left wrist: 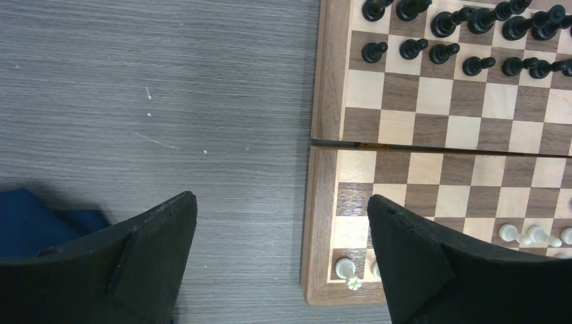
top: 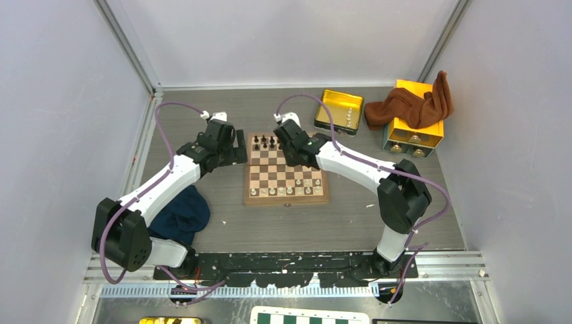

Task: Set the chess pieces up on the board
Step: Place the chess piece on the chessboard.

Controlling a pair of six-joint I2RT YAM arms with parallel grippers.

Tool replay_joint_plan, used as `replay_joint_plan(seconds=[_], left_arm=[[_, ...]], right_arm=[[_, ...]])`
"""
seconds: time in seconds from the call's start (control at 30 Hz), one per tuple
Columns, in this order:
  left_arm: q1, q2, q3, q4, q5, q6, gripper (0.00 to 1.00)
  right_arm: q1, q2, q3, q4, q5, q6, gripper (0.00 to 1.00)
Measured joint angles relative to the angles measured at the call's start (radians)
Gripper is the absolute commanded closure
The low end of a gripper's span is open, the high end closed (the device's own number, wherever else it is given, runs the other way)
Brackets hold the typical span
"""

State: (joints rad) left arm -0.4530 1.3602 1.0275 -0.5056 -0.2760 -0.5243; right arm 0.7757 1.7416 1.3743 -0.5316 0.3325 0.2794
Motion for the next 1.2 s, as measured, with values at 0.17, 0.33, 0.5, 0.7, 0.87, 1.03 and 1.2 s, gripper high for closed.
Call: replay_joint_plan(seconds=[0.17, 0.33, 0.5, 0.7, 0.87, 1.03, 1.2], left_arm=[[0.0, 0.007, 0.0, 0.0, 0.0, 0.0, 0.03], [0.0, 0.01, 0.0, 0.0, 0.0, 0.0, 0.03], [0.0, 0.012, 0.0, 0.0, 0.0, 0.0, 0.03], [0.0, 0.029, 0.0, 0.0, 0.0, 0.001, 0.03], [0.0, 0.037, 0.0, 0.0, 0.0, 0.002, 0.03], [0.0, 0.043, 0.0, 0.001, 0.0, 0.002, 0.03], [0.0, 0.046, 0.0, 0.001, 0.0, 0.002, 0.03]], right_arm=[[0.037, 0.0, -0.052, 0.031, 0.002, 0.021, 0.99], [0.063, 0.0, -0.078, 0.073, 0.001, 0.042, 0.99], [0.082, 0.0, -0.103, 0.097, -0.002, 0.064, 0.99], [0.101, 0.0, -0.122, 0.113, -0.002, 0.087, 0.99], [0.113, 0.0, -0.158, 0.122, -0.002, 0.099, 0.99], [0.114, 0.0, -0.193, 0.125, -0.002, 0.113, 0.99], [0.114, 0.0, -0.212, 0.136, -0.002, 0.119, 0.99]])
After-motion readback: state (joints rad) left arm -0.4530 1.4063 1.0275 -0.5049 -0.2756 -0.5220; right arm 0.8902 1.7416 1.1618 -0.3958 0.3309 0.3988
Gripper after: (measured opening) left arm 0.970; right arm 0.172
